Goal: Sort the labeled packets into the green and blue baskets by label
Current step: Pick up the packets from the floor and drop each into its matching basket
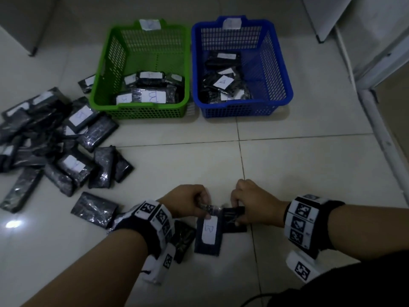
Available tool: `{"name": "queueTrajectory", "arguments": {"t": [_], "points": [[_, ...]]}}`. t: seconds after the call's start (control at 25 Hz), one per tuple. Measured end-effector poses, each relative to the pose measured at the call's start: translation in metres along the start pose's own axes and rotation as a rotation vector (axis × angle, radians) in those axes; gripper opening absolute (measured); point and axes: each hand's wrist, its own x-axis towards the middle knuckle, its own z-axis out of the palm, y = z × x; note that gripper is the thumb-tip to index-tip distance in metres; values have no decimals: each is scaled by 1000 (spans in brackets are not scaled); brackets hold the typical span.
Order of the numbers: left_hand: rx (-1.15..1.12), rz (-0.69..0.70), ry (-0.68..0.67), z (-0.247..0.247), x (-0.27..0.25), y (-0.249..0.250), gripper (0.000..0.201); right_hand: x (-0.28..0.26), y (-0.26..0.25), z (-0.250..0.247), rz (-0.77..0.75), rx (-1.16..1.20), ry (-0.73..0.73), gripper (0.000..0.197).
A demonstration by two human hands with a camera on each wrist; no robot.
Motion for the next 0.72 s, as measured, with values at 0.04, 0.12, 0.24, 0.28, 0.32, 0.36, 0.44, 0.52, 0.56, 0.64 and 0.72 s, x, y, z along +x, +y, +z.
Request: {"name": "queueTrajectory", "arguments": {"t": [0.04, 0.12, 0.24, 0.28, 0.32, 0.36, 0.44, 0.52, 0.56, 0.64, 0.72], "points": [[-132, -25, 36, -5, -1, -1, 30, 5, 0, -6, 8, 62, -8, 32], [-412, -81, 154, -17, -1, -3, 21, 17, 1, -21, 48, 246, 53, 29], [-824, -107, 326, -33, 1, 3, 11, 32, 0, -52, 88, 535, 244, 22], [-904, -96, 385, -37, 3, 5, 11, 37, -1, -61, 79, 634, 312, 20], [-948, -84, 441, -41, 5, 8, 15, 41, -2, -69, 62, 698, 382, 21], [-971, -80, 498, -45, 7, 11, 20, 46, -2, -76, 26, 705, 461, 25], [-993, -82, 604, -52, 9, 17, 24, 54, -3, -85, -37, 688, 566, 32], [-1024, -64, 712, -60, 12, 21, 25, 56, -6, -90, -72, 749, 629, 28], [-1040, -48, 760, -65, 14, 24, 27, 56, -6, -92, -85, 765, 669, 24], [-1096, -16, 828, -73, 18, 27, 31, 54, -5, -95, -108, 748, 746, 20], [-1171, 38, 830, -79, 23, 30, 33, 54, -1, -98, -126, 706, 780, 32]]}}
